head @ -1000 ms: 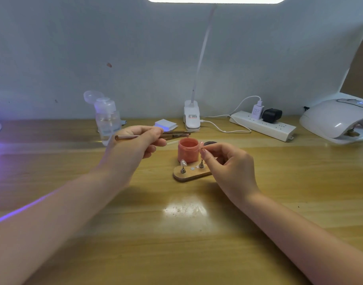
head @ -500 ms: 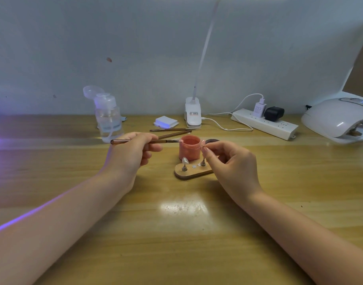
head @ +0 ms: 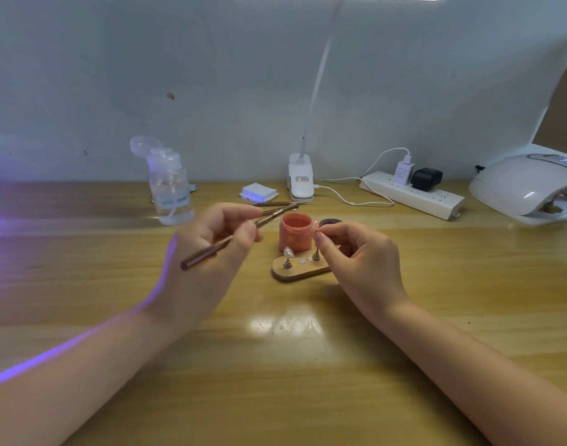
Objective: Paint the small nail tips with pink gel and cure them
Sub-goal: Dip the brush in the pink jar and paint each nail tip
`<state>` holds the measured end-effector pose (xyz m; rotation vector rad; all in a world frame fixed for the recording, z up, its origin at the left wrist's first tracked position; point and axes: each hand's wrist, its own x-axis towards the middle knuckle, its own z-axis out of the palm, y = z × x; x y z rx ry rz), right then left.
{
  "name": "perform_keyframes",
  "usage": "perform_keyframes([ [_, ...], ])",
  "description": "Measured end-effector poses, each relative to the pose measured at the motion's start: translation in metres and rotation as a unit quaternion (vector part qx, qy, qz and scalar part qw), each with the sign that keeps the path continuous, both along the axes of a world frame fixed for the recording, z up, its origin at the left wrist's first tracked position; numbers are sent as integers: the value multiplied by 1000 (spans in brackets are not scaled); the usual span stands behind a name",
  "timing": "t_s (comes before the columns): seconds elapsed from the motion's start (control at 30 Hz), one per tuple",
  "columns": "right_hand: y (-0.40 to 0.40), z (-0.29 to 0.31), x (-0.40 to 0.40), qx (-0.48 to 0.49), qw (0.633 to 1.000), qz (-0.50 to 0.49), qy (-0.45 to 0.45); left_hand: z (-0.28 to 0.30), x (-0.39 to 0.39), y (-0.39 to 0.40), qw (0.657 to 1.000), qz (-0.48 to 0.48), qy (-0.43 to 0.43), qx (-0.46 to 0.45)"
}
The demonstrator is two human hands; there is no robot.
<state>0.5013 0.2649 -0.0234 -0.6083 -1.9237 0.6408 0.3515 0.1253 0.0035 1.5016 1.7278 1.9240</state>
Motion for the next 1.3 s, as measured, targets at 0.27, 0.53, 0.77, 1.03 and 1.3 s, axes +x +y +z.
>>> perform_keyframes([
  [0.27, 0, 0, 0, 3, 1000, -5, -3, -4, 17, -5, 987, -5, 162, -7],
  [0.53, 0, 1, 0, -2, 1000, 1, -3, -4, 15, -8, 993, -4, 120, 10],
  [0.77, -1, 1, 0, -7, 1000, 8, 0, -5, 18, -5, 992, -22, 124, -4],
  [1.03, -1, 1, 0, -8, 1000, 20, 6, -2, 21, -5, 993, -17, 119, 1],
  [1.3, -1, 0, -1, -12, 999, 29, 12, -2, 22, -6, 994, -6, 110, 4],
])
